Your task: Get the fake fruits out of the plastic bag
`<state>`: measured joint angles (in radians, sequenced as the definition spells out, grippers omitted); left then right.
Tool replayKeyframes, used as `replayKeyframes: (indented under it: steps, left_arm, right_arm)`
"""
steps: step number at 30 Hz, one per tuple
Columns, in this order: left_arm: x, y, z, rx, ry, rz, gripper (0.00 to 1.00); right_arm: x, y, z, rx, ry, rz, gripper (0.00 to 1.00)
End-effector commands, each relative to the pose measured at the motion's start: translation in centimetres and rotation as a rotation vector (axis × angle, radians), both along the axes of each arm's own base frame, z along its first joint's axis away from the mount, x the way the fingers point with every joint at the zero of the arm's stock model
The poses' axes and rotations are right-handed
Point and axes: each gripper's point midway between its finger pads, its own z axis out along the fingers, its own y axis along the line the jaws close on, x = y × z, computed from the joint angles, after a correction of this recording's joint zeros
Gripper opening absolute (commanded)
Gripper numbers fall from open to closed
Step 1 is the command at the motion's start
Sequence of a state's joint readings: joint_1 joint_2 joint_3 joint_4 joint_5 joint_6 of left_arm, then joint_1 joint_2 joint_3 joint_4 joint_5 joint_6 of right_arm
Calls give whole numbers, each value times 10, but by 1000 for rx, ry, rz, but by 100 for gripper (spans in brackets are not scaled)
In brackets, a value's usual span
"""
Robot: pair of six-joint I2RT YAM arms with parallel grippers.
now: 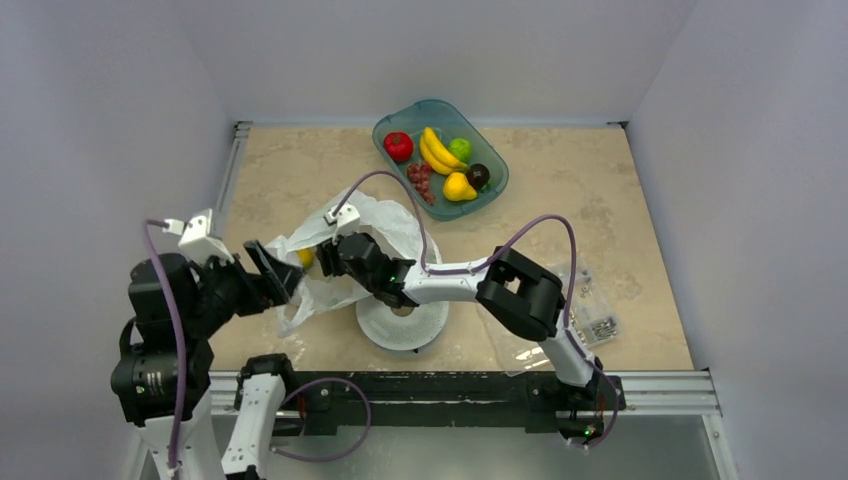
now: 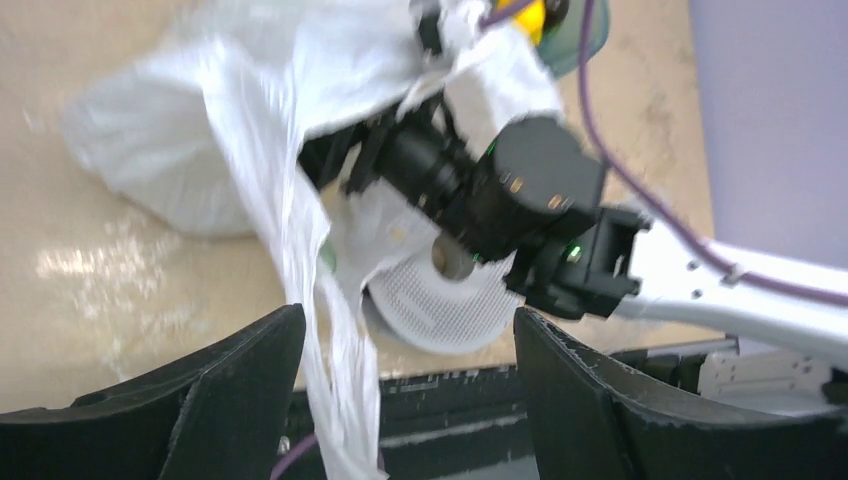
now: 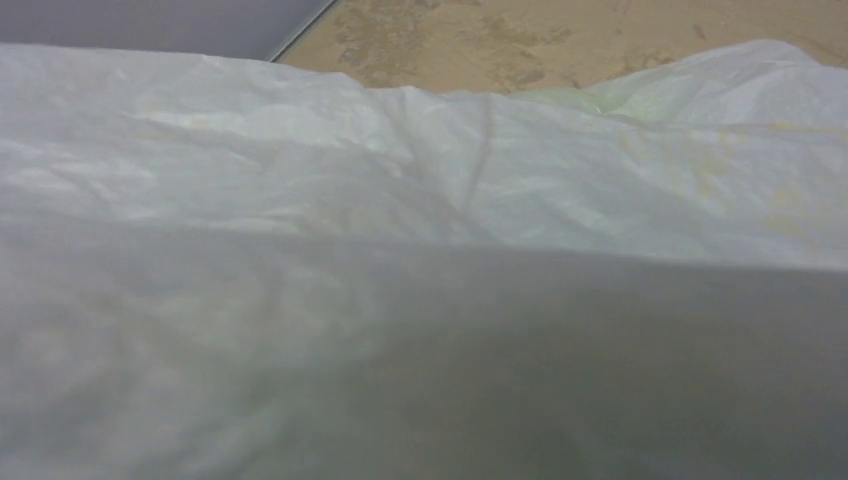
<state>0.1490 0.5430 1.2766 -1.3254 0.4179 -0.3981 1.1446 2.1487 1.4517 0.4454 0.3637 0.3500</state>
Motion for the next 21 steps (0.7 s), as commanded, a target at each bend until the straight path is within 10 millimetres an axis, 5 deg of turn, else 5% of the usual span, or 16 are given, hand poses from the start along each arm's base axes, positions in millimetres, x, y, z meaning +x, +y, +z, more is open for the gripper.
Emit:
replayKeyframes:
  steps: [1, 5, 13, 16, 21]
  left_arm:
    - [64, 18, 52, 34, -115, 58, 76]
    - [139, 31, 46, 28, -46, 74, 75]
    - [267, 61, -42, 54, 260, 92, 67]
    - [293, 44, -74, -12, 346, 4, 64]
    - [300, 31, -138, 44, 503, -80, 62]
  right_arm:
    - [12, -15, 32, 89, -18, -107, 49]
    - [18, -19, 25, 74, 14, -165, 59]
    - [31, -23, 34, 34, -36, -223, 72]
    - [32, -24, 34, 23, -47, -224, 76]
    - [35, -27, 29, 14, -45, -235, 82]
